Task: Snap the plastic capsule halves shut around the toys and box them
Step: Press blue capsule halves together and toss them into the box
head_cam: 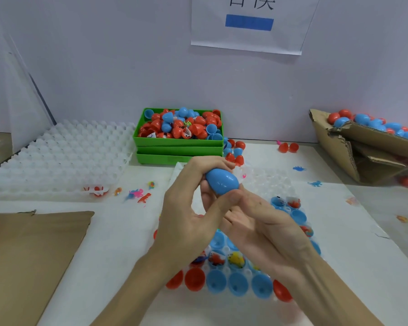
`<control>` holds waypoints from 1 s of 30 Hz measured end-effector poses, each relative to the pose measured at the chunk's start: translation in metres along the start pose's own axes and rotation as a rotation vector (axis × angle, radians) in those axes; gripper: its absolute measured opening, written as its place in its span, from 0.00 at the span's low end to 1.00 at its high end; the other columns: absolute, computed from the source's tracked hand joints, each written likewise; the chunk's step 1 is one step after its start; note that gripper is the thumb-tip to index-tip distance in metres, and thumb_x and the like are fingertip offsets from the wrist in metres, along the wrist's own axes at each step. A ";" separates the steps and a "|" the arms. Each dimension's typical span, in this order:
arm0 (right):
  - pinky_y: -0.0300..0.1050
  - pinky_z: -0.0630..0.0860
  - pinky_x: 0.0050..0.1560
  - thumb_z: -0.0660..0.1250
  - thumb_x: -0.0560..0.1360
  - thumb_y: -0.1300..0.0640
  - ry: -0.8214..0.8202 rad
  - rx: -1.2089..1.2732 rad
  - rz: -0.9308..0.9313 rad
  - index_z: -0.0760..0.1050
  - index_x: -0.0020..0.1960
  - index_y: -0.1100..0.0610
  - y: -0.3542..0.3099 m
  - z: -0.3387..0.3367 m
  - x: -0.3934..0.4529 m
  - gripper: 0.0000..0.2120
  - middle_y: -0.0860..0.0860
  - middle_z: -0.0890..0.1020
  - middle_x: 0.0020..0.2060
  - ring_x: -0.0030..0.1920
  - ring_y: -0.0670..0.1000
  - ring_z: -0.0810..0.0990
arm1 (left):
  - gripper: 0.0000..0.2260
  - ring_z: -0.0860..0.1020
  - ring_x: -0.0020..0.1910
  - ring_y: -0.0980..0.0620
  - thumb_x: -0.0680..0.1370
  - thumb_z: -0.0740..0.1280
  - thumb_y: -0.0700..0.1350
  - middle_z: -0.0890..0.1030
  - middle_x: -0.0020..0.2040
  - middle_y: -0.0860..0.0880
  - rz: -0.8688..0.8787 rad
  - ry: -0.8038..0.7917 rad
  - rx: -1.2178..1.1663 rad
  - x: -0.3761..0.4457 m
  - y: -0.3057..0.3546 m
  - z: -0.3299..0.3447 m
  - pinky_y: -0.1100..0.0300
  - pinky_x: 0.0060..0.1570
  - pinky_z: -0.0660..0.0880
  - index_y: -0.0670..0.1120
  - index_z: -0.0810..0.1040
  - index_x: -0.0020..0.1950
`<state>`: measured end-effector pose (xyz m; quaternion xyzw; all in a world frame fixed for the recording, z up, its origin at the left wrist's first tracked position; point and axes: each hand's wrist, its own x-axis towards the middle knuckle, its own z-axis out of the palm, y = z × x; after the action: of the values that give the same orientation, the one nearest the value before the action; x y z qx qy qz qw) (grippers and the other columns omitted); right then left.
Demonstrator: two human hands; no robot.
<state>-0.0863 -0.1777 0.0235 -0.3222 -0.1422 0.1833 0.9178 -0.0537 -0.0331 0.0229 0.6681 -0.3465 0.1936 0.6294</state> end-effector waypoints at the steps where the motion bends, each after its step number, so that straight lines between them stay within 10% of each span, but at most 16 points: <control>1: 0.46 0.73 0.71 0.69 0.80 0.62 0.001 -0.013 -0.009 0.75 0.70 0.68 0.000 -0.001 0.000 0.20 0.58 0.81 0.62 0.68 0.54 0.79 | 0.13 0.80 0.59 0.44 0.81 0.69 0.47 0.81 0.57 0.47 -0.001 -0.005 0.013 0.000 0.000 0.001 0.53 0.59 0.78 0.40 0.77 0.60; 16: 0.43 0.76 0.67 0.68 0.78 0.59 0.084 -0.203 -0.165 0.79 0.67 0.64 0.000 0.000 0.000 0.19 0.59 0.82 0.65 0.69 0.56 0.79 | 0.13 0.79 0.66 0.45 0.84 0.66 0.47 0.81 0.63 0.50 -0.049 -0.090 0.019 0.001 -0.006 -0.003 0.52 0.63 0.78 0.42 0.77 0.66; 21: 0.40 0.81 0.59 0.75 0.77 0.58 0.410 -1.029 -0.553 0.82 0.65 0.53 -0.004 -0.007 0.001 0.16 0.49 0.86 0.58 0.60 0.52 0.84 | 0.18 0.78 0.69 0.54 0.86 0.59 0.51 0.80 0.69 0.56 -0.322 -0.155 -0.178 0.003 -0.007 -0.001 0.64 0.64 0.75 0.54 0.73 0.76; 25: 0.34 0.77 0.56 0.80 0.73 0.55 0.497 -1.665 -0.763 0.80 0.64 0.56 -0.006 -0.016 0.001 0.22 0.50 0.80 0.55 0.53 0.47 0.80 | 0.14 0.86 0.57 0.47 0.83 0.67 0.54 0.87 0.57 0.49 -0.506 -0.072 -0.243 0.005 -0.015 -0.003 0.50 0.63 0.81 0.50 0.82 0.64; 30: 0.33 0.75 0.62 0.72 0.77 0.51 0.485 -1.816 -0.783 0.77 0.70 0.60 0.001 -0.015 0.002 0.24 0.51 0.82 0.59 0.57 0.43 0.79 | 0.15 0.86 0.56 0.45 0.80 0.70 0.50 0.86 0.55 0.38 -0.646 -0.090 -0.539 0.007 -0.020 -0.010 0.59 0.56 0.81 0.40 0.85 0.60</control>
<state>-0.0789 -0.1843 0.0117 -0.8564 -0.1333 -0.3774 0.3263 -0.0332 -0.0254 0.0153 0.5616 -0.1845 -0.1406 0.7942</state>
